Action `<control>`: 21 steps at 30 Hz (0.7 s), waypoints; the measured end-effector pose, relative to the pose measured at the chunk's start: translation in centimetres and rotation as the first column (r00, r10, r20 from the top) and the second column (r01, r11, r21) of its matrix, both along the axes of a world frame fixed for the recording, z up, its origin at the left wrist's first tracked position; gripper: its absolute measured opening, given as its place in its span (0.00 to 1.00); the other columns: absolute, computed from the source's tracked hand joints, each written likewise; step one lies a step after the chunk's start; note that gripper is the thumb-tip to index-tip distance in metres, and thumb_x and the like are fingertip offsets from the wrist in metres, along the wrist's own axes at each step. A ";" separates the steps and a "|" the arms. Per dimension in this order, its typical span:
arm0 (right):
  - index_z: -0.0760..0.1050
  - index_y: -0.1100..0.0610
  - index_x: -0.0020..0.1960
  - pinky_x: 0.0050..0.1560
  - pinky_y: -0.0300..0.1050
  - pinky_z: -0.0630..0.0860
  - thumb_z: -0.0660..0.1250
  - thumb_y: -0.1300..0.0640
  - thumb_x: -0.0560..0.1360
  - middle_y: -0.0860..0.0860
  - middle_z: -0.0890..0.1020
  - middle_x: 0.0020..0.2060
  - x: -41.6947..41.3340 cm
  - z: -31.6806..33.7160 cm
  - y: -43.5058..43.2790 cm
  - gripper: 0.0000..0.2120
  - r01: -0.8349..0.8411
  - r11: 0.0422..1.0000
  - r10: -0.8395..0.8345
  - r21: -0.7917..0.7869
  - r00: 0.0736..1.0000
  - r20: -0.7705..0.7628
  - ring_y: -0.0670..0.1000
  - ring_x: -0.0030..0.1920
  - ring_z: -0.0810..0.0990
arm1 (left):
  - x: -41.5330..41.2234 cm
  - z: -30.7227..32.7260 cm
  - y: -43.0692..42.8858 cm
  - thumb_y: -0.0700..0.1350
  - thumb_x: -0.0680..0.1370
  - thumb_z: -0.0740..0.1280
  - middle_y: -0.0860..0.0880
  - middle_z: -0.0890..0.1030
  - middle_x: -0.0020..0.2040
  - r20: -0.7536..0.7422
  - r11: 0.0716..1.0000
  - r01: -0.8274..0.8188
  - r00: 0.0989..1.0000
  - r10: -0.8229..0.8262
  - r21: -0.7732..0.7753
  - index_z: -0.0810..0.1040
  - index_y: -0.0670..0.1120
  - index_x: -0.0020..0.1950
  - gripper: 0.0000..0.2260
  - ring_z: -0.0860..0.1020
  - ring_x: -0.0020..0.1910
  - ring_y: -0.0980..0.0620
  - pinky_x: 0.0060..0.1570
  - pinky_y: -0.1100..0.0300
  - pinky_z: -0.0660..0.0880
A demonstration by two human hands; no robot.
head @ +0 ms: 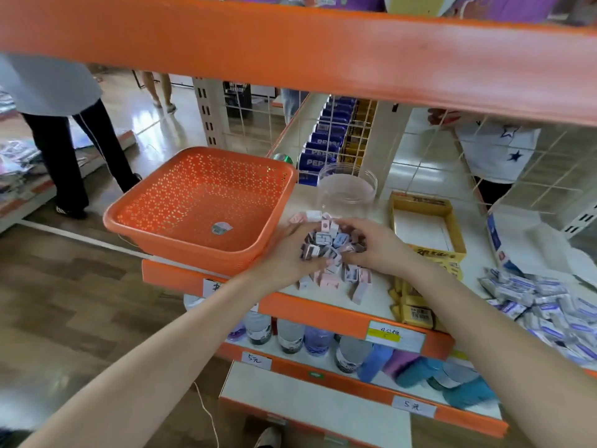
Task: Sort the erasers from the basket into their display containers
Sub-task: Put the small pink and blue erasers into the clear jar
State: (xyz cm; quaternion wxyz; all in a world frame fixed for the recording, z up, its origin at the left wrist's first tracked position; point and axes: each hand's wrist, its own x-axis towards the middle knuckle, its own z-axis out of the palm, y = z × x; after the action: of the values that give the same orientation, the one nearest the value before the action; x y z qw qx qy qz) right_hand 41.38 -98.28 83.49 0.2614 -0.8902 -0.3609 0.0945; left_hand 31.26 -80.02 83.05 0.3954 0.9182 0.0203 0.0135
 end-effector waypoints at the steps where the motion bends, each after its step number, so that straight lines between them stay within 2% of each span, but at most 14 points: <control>1: 0.64 0.46 0.71 0.53 0.37 0.68 0.74 0.53 0.69 0.50 0.75 0.61 0.0 -0.1 -0.1 0.34 0.010 1.000 -0.010 0.010 1.000 0.000 0.48 0.57 0.74 | -0.2 -0.2 0.1 0.55 0.73 0.71 0.51 0.60 0.75 -0.005 0.998 0.017 1.000 -0.016 0.057 0.61 0.56 0.74 0.33 0.57 0.73 0.52 0.70 0.59 0.55; 3: 0.66 0.46 0.71 0.50 0.37 0.68 0.74 0.52 0.69 0.50 0.76 0.59 0.0 0.0 -0.1 0.33 0.023 0.999 -0.023 0.027 1.000 0.011 0.48 0.55 0.74 | -0.4 -0.6 0.3 0.56 0.72 0.72 0.52 0.59 0.75 0.005 0.987 0.044 0.999 -0.045 0.155 0.59 0.56 0.75 0.35 0.55 0.74 0.52 0.73 0.53 0.54; 6: 0.68 0.47 0.69 0.46 0.34 0.69 0.74 0.51 0.69 0.49 0.75 0.57 -0.4 0.2 -0.1 0.31 0.044 0.998 -0.045 0.052 0.999 0.015 0.47 0.51 0.74 | 0.0 -1.2 0.2 0.54 0.72 0.72 0.52 0.62 0.73 0.061 0.980 0.027 0.997 -0.040 0.196 0.63 0.54 0.74 0.33 0.58 0.72 0.50 0.72 0.53 0.56; 8: 0.67 0.47 0.69 0.48 0.36 0.69 0.74 0.51 0.69 0.49 0.74 0.58 -0.5 0.2 -0.3 0.31 0.040 0.998 -0.040 0.041 0.999 -0.004 0.47 0.51 0.74 | 0.3 -1.4 -0.1 0.52 0.72 0.73 0.52 0.63 0.72 0.089 0.984 0.000 0.996 -0.016 0.176 0.67 0.53 0.72 0.31 0.59 0.71 0.50 0.71 0.55 0.56; 12: 0.61 0.45 0.73 0.59 0.41 0.71 0.74 0.51 0.68 0.48 0.69 0.64 -0.9 0.4 -0.8 0.37 -0.002 0.999 -0.003 -0.051 0.996 -0.094 0.47 0.60 0.70 | 1.1 -1.7 -0.3 0.51 0.71 0.74 0.51 0.64 0.70 0.105 0.990 -0.053 0.994 0.040 0.128 0.72 0.51 0.68 0.27 0.61 0.70 0.50 0.71 0.53 0.58; 14: 0.60 0.46 0.73 0.58 0.39 0.69 0.74 0.52 0.69 0.48 0.69 0.64 -1.2 0.4 -1.0 0.38 -0.009 0.997 0.003 -0.079 0.997 -0.079 0.46 0.60 0.69 | 1.3 -2.1 -0.3 0.52 0.69 0.75 0.51 0.63 0.71 0.123 0.991 -0.086 0.990 0.073 0.100 0.73 0.52 0.66 0.26 0.58 0.72 0.50 0.72 0.51 0.57; 16: 0.63 0.47 0.71 0.54 0.36 0.66 0.74 0.53 0.69 0.48 0.69 0.62 -1.5 0.2 -1.1 0.35 0.001 0.998 -0.004 -0.069 0.999 -0.043 0.44 0.56 0.69 | 1.4 -2.4 -0.3 0.54 0.69 0.75 0.50 0.61 0.72 0.129 0.989 -0.105 0.987 0.092 0.103 0.73 0.52 0.65 0.26 0.56 0.74 0.50 0.72 0.49 0.56; 19: 0.70 0.48 0.65 0.55 0.36 0.66 0.74 0.55 0.69 0.47 0.70 0.59 -1.5 -0.5 -1.0 0.26 0.017 0.999 -0.016 -0.034 1.000 0.009 0.44 0.55 0.70 | 1.4 -2.5 -0.3 0.53 0.69 0.75 0.49 0.60 0.72 0.120 0.988 -0.101 0.989 0.087 0.119 0.74 0.52 0.64 0.25 0.55 0.74 0.49 0.73 0.49 0.55; 21: 0.74 0.49 0.60 0.56 0.37 0.68 0.74 0.55 0.69 0.49 0.72 0.58 -1.4 -0.9 -0.9 0.21 0.025 1.000 -0.024 -0.019 0.999 0.031 0.45 0.54 0.72 | 1.3 -2.4 -0.2 0.50 0.70 0.75 0.49 0.60 0.72 0.125 0.989 -0.097 0.989 0.083 0.107 0.75 0.51 0.61 0.21 0.55 0.74 0.49 0.73 0.49 0.55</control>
State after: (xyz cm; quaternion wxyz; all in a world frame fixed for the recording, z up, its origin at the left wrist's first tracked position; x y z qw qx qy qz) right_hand 39.93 -99.20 82.55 0.2484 -0.8984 -0.3530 0.0811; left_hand 32.56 -80.18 80.65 0.3421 0.9348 0.0372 0.0876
